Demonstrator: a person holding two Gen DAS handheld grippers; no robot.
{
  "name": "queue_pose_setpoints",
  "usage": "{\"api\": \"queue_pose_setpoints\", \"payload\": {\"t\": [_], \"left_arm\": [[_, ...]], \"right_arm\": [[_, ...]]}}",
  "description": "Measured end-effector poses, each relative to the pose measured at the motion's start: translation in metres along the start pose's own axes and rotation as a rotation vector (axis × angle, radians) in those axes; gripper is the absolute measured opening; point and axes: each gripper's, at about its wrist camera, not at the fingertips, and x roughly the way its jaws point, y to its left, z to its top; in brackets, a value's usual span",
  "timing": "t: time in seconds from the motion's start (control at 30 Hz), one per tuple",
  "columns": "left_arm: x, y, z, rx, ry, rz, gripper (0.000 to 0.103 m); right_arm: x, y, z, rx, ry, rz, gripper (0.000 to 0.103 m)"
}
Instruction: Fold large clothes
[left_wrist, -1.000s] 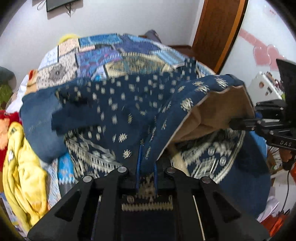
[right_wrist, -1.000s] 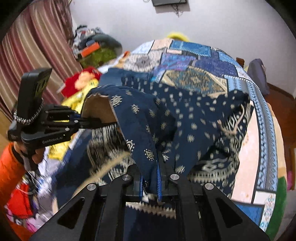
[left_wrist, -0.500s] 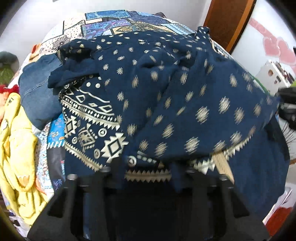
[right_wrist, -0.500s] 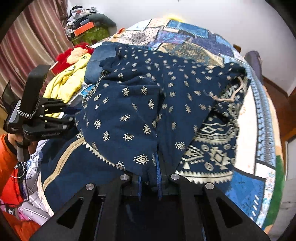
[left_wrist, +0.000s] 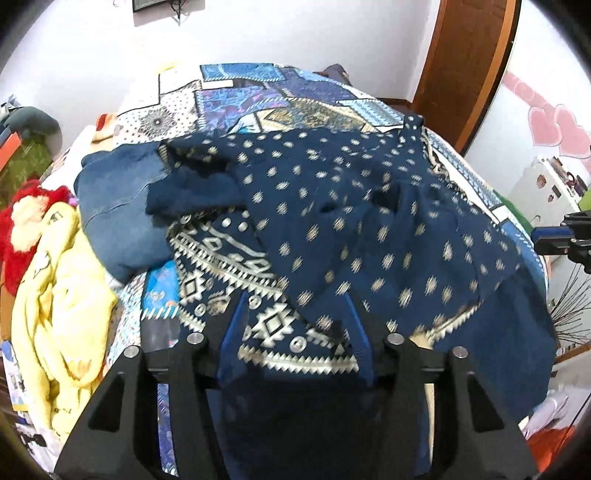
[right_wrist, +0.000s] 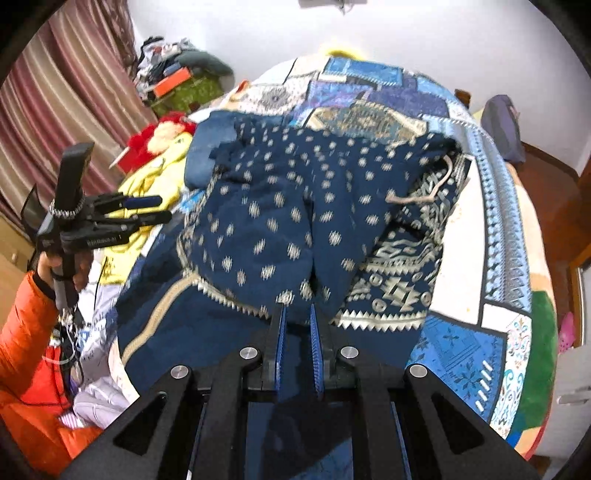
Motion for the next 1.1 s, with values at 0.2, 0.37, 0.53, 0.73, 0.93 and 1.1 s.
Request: {"api": "queue_pose_setpoints", "payload": {"t": [0.2, 0.37, 0.53, 0.73, 0.93, 1.1], "left_arm": [[0.035, -0.026, 0.000, 0.027, 0.061, -0.019, 0.055], [0.063, -0.035, -0.017, 0.072, 0.120, 0.046, 0.064], [0.058, -0.031, -0.033, 0.101, 0.078, 0.089, 0.078], [0.057, -0.012, -0.046, 0.018, 0.081, 0.043, 0.082], [0.059, 0.002, -0.048, -0.056, 0.088, -0.019, 0.084], [0.058, 0.005, -0.047, -0.065, 0.095, -0.034, 0.086]], "right_arm": [[0.023, 0.004, 0.018, 0.020, -0.014, -0.043, 0.009], [0.077, 0.001, 0.005, -0.020, 0.086, -0.150, 0.009], [0.068, 0.000, -0.008, -0.055, 0.014, -0.144, 0.009], [0.064, -0.003, -0.010, -0.044, 0.019, -0.153, 0.009], [0.055, 0.000, -0.016, -0.092, 0.018, -0.263, 0.011], [0.039, -0.011, -0.026, -0.125, -0.053, -0.546, 0.103]]}}
